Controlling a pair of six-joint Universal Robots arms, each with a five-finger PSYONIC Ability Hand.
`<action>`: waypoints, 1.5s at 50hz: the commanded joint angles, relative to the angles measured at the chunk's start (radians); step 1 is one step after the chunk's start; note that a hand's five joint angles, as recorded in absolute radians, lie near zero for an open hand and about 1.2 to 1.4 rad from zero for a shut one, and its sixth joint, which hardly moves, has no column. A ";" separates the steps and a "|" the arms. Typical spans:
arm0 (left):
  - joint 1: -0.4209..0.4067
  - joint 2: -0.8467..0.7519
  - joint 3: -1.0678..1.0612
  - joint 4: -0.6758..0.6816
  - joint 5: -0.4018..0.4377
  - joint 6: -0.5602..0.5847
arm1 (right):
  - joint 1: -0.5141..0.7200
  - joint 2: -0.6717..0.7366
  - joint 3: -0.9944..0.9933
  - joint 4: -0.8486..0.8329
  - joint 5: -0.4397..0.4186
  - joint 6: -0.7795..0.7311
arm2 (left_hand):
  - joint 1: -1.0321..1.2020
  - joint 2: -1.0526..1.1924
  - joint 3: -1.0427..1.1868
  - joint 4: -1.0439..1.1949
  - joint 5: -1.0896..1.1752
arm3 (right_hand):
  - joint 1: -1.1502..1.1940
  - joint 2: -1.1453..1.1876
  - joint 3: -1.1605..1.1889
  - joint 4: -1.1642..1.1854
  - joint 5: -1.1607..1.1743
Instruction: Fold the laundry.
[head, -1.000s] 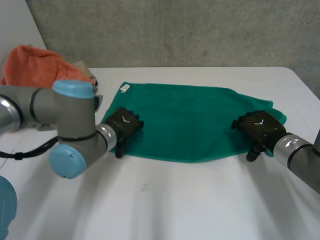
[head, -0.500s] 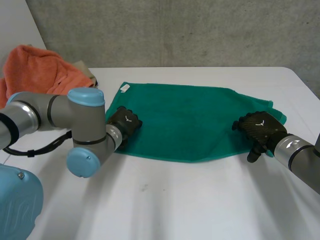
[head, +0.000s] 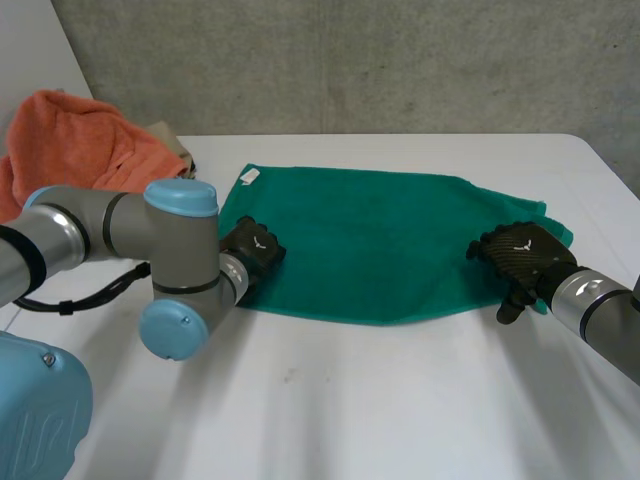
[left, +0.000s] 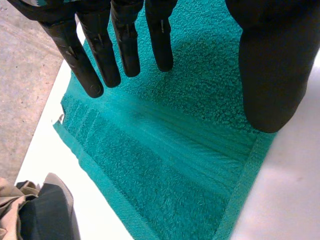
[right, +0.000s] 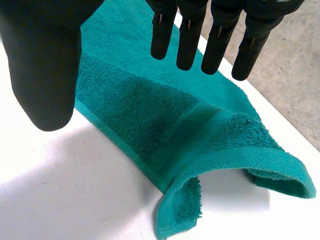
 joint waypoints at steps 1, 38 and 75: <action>-0.008 0.006 -0.031 0.072 -0.017 0.045 | 0.001 0.000 0.002 0.000 0.000 -0.003 | -0.001 -0.003 0.000 0.012 0.013 | 0.021 0.026 0.018 0.039 0.063; -0.031 0.032 -0.083 0.111 -0.019 0.038 | 0.000 -0.002 0.008 -0.008 0.000 -0.011 | -0.083 -0.085 -0.083 -0.071 -0.069 | 0.021 0.026 0.018 0.039 0.063; -0.101 0.017 -0.076 0.150 -0.051 0.111 | -0.002 -0.012 0.015 -0.017 0.000 -0.014 | -0.054 -0.056 -0.053 -0.041 -0.040 | 0.021 0.026 0.018 0.039 0.063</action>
